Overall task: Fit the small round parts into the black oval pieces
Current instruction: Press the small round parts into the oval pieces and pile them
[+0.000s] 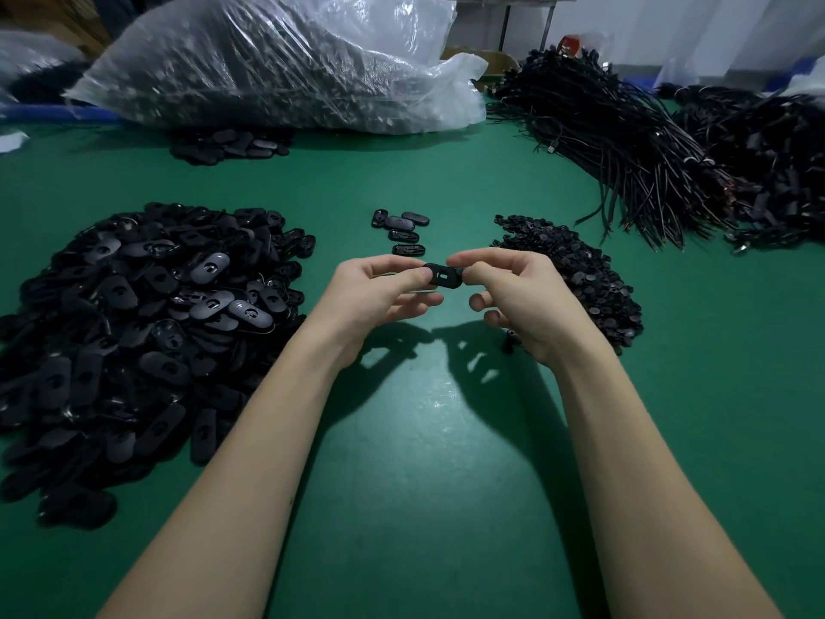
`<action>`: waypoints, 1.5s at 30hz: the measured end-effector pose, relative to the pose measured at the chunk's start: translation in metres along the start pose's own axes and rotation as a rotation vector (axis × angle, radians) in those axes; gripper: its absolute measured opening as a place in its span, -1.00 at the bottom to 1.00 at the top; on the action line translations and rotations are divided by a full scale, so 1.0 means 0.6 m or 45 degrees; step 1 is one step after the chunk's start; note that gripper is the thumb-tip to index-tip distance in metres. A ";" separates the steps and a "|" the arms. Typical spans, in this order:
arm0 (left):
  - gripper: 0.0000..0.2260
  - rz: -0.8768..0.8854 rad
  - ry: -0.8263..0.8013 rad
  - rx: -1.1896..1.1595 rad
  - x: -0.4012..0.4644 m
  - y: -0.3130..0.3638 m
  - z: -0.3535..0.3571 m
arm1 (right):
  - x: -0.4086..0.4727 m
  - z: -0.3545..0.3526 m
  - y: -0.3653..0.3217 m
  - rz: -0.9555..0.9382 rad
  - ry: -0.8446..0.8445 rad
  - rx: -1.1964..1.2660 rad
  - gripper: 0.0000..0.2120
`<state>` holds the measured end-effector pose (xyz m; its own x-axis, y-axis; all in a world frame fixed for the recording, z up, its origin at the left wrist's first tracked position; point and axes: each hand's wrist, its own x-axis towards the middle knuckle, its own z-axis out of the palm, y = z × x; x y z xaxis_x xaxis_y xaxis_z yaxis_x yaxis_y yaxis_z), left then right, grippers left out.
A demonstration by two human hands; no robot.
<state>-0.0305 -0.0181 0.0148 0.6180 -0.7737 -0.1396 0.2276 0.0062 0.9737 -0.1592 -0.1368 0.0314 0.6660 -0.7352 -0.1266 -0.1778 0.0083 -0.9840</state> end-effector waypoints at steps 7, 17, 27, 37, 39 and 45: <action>-0.91 0.000 0.037 -0.043 0.001 0.002 0.000 | -0.002 -0.006 -0.003 0.006 -0.003 0.035 -0.93; -0.92 0.012 0.024 -0.041 0.002 0.001 0.001 | -0.001 -0.002 0.000 -0.013 0.094 0.033 -0.96; -0.94 0.054 -0.032 -0.047 0.004 -0.003 0.001 | 0.001 0.005 0.000 -0.080 0.158 -0.067 -0.94; -0.94 0.065 -0.030 -0.028 0.002 -0.005 0.005 | 0.001 0.004 0.001 -0.060 0.162 -0.064 -0.95; -0.94 0.066 -0.032 -0.015 0.002 -0.006 0.006 | 0.001 0.005 0.002 -0.049 0.162 -0.060 -0.94; -0.92 0.083 -0.064 0.038 0.001 -0.007 0.005 | 0.001 0.002 0.002 0.003 0.157 -0.080 -0.93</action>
<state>-0.0333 -0.0203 0.0113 0.5924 -0.8028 -0.0675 0.1656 0.0393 0.9854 -0.1584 -0.1362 0.0299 0.5723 -0.8128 -0.1084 -0.2269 -0.0299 -0.9735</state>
